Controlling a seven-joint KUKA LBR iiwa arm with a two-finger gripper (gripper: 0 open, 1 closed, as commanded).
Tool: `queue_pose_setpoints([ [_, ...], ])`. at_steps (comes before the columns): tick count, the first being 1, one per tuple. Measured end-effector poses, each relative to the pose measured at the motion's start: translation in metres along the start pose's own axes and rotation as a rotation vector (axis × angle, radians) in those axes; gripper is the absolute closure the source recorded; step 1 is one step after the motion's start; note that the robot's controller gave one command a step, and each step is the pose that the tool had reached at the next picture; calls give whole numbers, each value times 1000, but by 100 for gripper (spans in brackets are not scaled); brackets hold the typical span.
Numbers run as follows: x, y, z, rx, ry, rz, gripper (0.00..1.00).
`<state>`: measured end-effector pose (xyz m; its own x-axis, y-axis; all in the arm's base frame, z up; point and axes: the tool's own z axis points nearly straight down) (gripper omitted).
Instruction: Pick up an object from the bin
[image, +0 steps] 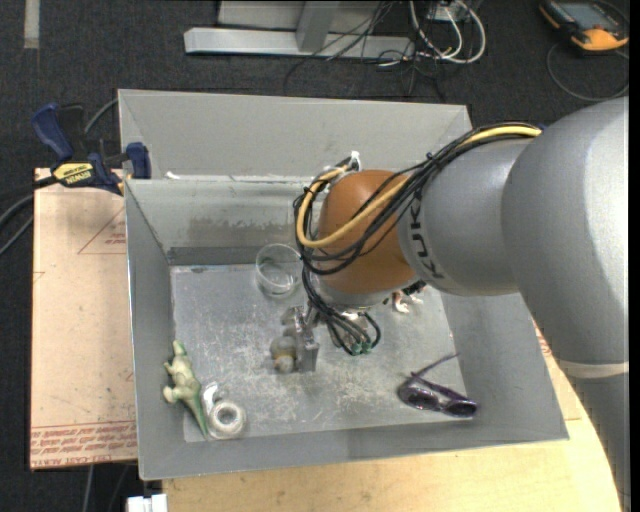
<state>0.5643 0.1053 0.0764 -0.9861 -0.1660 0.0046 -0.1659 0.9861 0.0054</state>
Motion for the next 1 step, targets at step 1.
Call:
queue_pose_setpoints([
  [1, 1, 0, -15, 0, 4, 0, 100],
])
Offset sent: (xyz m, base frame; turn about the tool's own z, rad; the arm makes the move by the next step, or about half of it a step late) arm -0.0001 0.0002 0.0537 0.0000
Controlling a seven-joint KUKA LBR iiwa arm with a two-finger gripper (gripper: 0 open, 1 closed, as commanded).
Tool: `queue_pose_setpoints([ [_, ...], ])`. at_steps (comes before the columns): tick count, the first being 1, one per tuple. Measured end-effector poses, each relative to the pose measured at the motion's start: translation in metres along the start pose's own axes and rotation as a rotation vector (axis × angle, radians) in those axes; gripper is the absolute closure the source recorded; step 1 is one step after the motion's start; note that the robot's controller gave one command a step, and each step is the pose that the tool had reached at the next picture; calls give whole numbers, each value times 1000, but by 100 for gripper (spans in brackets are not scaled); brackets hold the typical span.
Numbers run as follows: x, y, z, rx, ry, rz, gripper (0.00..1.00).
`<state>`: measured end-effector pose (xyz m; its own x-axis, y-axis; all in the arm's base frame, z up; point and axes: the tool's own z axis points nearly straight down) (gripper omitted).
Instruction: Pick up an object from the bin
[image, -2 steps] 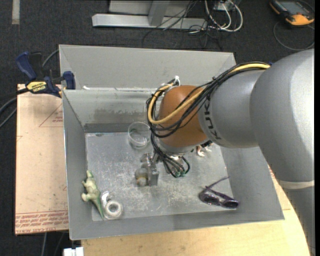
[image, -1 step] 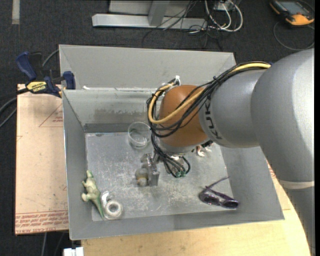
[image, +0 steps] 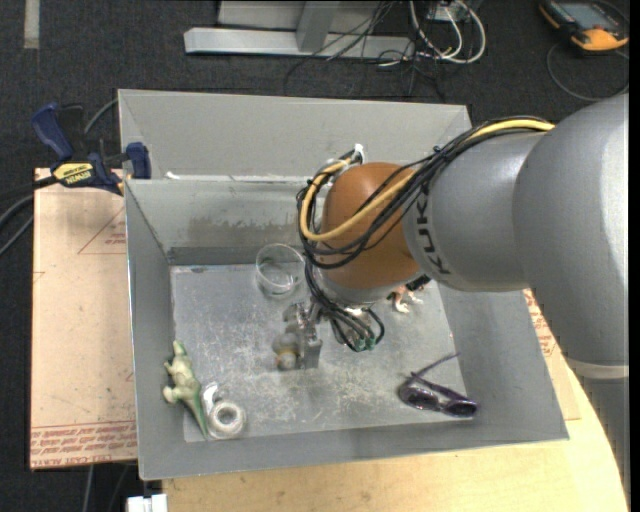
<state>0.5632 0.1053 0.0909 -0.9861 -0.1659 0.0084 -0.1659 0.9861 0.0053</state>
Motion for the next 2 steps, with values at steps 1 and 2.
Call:
queue_pose_setpoints([
  [1, -1, 0, -17, 0, -5, 0, 100],
  [2, -2, 0, -27, 0, -6, 0, 100],
])
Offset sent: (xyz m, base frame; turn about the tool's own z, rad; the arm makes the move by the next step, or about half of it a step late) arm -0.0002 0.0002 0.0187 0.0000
